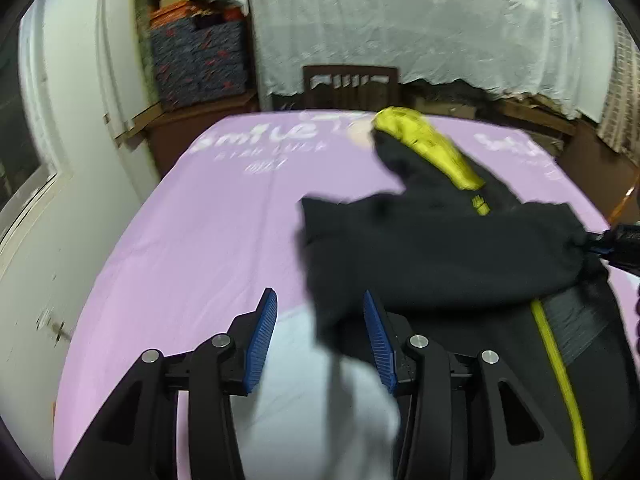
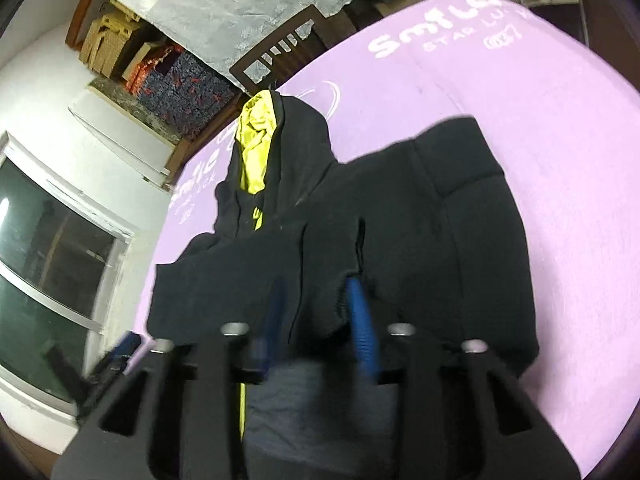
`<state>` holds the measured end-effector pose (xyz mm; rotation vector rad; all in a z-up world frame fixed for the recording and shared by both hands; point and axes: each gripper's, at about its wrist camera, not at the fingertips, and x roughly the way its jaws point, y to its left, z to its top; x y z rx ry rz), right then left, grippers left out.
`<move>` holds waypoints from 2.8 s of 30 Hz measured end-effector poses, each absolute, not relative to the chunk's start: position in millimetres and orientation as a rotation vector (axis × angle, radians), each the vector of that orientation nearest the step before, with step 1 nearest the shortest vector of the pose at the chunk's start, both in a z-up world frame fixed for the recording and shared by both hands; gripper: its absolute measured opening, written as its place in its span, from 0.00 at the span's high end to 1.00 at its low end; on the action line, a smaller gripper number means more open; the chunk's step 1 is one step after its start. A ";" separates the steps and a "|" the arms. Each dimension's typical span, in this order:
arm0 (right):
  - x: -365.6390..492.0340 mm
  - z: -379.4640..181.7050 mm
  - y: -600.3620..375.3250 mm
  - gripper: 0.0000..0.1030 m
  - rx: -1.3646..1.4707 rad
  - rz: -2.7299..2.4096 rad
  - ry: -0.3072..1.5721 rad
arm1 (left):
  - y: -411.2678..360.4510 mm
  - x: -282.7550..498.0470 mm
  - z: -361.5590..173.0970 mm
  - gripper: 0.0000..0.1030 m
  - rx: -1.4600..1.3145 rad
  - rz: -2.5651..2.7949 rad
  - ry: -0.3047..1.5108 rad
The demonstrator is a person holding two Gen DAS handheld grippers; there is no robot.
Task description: Fold large clothes
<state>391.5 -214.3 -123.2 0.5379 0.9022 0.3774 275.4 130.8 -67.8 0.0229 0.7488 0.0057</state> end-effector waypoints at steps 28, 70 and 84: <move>413.0 -90.4 -162.2 0.84 0.243 0.336 0.795 | 63.3 356.2 -72.7 0.39 0.062 -0.070 0.805; 511.6 -60.6 -171.6 0.56 0.279 0.388 0.873 | 84.6 363.1 -116.3 0.03 -0.074 -0.084 0.895; 674.5 -105.9 -106.6 0.34 0.281 0.308 0.909 | 82.2 361.9 -120.3 0.03 -0.064 -0.065 0.893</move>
